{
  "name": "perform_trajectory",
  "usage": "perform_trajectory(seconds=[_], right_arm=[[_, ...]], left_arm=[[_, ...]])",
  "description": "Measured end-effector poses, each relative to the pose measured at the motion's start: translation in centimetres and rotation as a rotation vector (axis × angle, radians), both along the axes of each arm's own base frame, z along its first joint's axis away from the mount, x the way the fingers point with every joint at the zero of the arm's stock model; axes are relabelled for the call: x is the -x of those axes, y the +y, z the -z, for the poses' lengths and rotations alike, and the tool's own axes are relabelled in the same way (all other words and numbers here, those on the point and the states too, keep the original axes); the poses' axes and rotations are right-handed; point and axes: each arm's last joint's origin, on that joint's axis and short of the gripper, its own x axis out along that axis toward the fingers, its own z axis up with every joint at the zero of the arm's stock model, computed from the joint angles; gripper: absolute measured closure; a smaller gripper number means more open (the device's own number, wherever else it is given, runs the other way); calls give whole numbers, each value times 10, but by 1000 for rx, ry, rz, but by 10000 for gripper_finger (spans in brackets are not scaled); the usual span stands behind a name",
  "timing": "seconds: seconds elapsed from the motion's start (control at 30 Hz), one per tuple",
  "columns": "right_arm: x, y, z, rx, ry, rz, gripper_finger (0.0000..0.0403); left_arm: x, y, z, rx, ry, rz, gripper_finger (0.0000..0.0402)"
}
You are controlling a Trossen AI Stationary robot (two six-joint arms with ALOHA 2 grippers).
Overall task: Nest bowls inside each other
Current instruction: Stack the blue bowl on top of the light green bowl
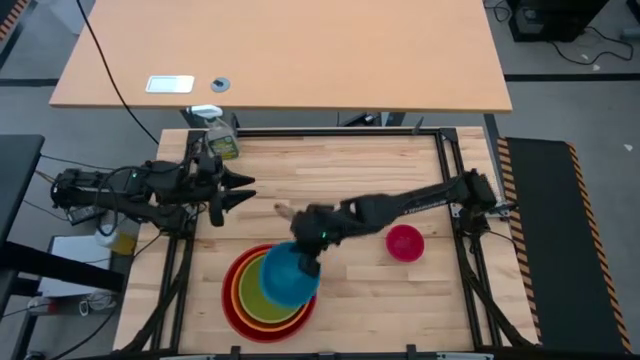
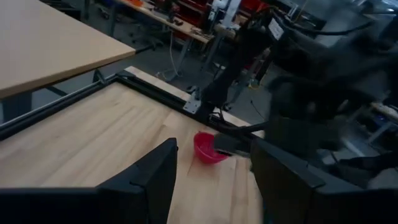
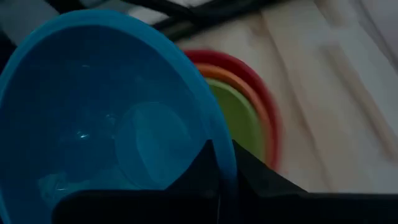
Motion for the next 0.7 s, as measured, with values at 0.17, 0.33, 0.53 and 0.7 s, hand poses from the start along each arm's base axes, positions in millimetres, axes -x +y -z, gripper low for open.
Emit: perform_trajectory(seconds=[0.17,0.33,0.53,0.7], right_arm=[[-31,19,-5,32,-14,16,382],[-59,22,13,44,12,52,381],[-68,18,26,52,53,63,381],[-65,23,30,81,80,-49,380]], left_arm=[[5,-1,-1,2,-3,10,194],[9,-1,2,9,28,16,194],[17,0,0,38,7,15,194],[21,1,-1,47,-11,13,194]])
